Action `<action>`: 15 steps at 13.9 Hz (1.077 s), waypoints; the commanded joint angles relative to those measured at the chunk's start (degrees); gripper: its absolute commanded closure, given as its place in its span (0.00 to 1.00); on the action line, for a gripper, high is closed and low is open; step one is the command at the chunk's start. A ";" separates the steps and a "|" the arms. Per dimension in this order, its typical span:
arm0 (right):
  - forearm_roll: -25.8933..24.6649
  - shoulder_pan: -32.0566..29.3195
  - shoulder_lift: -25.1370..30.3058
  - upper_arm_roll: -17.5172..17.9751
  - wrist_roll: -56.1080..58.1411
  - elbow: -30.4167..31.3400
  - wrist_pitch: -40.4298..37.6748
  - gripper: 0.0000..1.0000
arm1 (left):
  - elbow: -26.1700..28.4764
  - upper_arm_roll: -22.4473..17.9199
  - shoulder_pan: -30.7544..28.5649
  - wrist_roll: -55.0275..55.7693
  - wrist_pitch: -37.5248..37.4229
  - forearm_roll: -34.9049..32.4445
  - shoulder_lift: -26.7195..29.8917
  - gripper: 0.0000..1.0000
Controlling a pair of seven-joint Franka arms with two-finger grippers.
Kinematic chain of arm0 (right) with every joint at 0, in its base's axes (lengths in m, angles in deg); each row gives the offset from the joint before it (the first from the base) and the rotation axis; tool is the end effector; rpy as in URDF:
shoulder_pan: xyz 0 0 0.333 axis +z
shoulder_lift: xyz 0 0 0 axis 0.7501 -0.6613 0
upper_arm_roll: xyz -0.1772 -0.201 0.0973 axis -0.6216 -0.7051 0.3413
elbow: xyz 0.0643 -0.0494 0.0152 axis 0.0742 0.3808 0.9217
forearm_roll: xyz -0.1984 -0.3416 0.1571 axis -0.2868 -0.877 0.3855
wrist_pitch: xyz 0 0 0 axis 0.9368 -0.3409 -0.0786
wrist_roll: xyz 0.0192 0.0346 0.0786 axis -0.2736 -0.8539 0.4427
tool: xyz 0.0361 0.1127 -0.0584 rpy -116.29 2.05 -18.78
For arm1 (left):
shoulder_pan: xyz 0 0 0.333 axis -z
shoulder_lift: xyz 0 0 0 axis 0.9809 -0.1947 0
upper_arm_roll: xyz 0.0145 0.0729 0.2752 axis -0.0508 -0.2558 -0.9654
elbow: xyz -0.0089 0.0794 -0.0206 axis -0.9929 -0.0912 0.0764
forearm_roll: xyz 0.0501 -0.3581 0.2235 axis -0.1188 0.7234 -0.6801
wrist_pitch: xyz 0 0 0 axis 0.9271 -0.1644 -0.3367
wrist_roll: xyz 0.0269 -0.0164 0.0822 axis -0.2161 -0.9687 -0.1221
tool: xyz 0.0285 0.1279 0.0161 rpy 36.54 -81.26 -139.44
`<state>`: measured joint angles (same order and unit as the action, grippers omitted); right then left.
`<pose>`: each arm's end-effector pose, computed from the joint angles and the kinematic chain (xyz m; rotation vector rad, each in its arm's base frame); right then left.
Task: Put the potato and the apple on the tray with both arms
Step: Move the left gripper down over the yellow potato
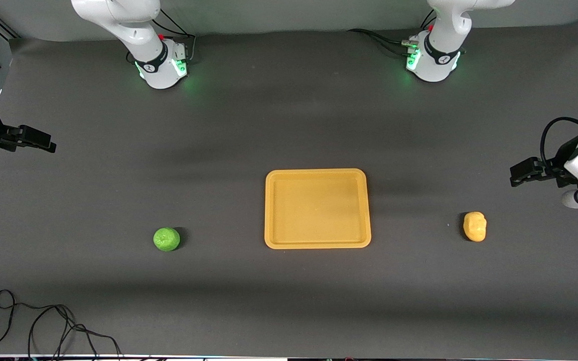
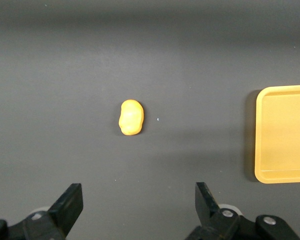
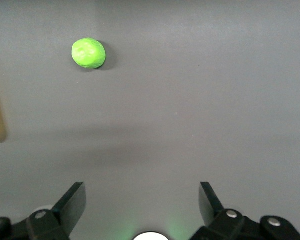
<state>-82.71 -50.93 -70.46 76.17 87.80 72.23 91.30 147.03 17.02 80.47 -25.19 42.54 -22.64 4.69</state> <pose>0.5764 -0.0496 0.5257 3.1332 -0.1175 -0.1866 0.6445 -0.0162 0.5054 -3.1190 0.0530 -0.0073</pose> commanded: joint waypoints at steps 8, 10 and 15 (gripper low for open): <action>1.66 -0.31 -0.29 0.23 0.60 0.23 2.39 0.00 | 15.67 -0.25 0.15 -0.84 21.05 -0.13 -6.98 0.04; 1.40 -0.22 -0.20 0.32 0.69 0.41 2.58 0.00 | 18.32 -0.25 0.07 -3.81 24.43 -0.74 -8.90 0.06; 1.49 -0.31 -0.20 0.32 0.69 -0.21 2.49 0.00 | 26.76 -0.52 -2.03 -7.07 37.34 -1.00 -10.85 0.01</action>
<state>-82.06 -50.91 -70.97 76.25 87.80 72.29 93.49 169.91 16.80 79.93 -29.89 76.28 -22.91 -7.91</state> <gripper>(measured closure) 0.000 0.009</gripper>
